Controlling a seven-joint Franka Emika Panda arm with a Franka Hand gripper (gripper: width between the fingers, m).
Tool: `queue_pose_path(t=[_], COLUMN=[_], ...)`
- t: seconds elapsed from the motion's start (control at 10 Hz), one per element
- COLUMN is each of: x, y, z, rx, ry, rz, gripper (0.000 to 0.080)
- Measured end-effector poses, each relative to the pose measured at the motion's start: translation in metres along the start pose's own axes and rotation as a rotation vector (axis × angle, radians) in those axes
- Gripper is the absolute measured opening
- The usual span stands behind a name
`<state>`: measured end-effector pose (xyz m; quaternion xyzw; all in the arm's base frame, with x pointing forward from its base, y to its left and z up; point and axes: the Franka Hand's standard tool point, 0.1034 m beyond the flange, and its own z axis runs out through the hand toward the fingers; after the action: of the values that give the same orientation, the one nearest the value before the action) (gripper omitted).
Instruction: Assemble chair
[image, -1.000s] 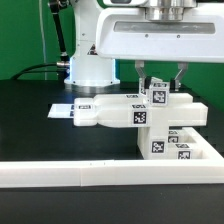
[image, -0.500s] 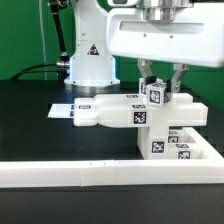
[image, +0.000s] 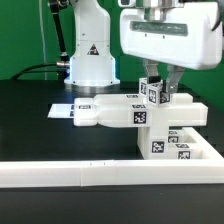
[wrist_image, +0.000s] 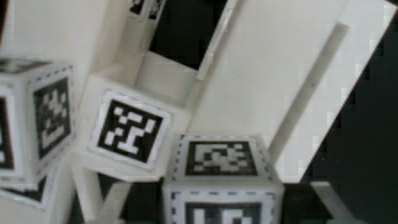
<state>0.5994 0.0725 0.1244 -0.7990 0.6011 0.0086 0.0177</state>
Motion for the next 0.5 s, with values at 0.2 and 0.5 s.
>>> queue_pose_path(t=[0.2, 0.5], x=[0.0003, 0.0004], y=[-0.0007, -0.0007], z=[0.0, 0.0001], rx=[0.006, 0.006], ry=[-0.012, -0.012], rz=[0.192, 0.154], gripper=[0.0287, 0.0363])
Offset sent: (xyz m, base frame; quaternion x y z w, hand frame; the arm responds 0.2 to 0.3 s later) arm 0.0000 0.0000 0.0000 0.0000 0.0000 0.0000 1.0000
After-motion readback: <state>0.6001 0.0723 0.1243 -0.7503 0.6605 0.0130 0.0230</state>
